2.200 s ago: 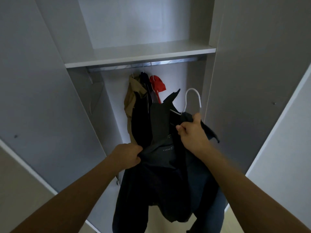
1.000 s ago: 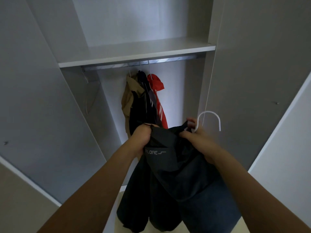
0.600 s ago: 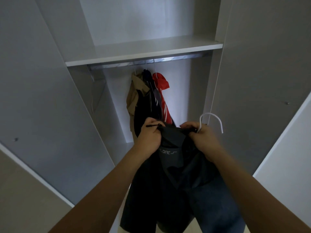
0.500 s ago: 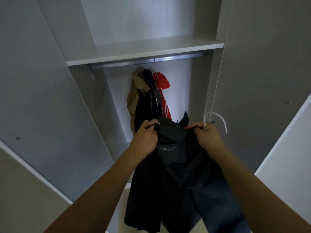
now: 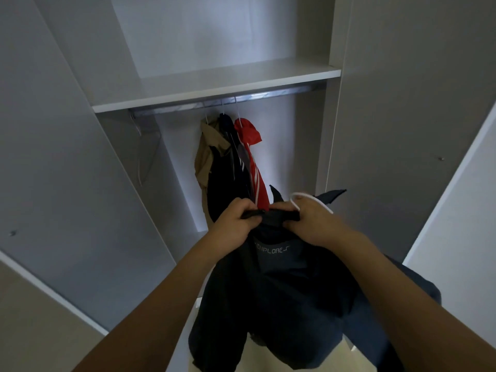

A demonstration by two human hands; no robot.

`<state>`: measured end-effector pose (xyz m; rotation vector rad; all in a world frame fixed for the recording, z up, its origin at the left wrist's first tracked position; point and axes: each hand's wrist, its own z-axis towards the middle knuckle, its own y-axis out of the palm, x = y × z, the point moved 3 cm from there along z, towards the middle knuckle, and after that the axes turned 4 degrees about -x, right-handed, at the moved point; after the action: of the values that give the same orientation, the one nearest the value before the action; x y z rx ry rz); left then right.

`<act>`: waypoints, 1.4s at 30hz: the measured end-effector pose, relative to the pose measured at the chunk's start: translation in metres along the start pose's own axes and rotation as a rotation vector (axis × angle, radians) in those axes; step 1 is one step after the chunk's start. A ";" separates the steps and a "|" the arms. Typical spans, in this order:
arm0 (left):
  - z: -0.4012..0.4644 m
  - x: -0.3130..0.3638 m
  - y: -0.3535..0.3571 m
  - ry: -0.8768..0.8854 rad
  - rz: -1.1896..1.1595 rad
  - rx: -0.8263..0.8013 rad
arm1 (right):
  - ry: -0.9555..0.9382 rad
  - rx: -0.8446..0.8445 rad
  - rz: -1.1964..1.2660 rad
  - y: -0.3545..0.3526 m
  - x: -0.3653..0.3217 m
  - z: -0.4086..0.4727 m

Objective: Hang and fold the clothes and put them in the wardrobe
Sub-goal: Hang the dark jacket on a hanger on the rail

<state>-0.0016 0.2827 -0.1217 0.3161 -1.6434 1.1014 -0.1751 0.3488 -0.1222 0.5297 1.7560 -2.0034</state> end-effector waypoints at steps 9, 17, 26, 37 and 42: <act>-0.008 0.006 0.011 -0.005 -0.279 -0.169 | 0.116 0.183 0.060 -0.003 -0.001 -0.007; -0.009 0.003 0.012 0.080 0.046 0.034 | 0.177 0.099 0.142 0.004 0.009 -0.013; -0.011 -0.002 0.011 -0.024 -0.158 -0.009 | 0.044 0.129 0.030 0.014 0.006 -0.020; -0.013 -0.009 0.024 -0.056 0.052 0.006 | -0.080 0.100 -0.008 0.026 0.022 -0.022; -0.014 0.000 0.027 0.059 0.166 0.023 | -0.015 0.145 0.212 0.032 0.024 -0.023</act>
<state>-0.0114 0.3083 -0.1353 0.1620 -1.6274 1.2435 -0.1772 0.3664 -0.1646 0.7135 1.4848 -1.9872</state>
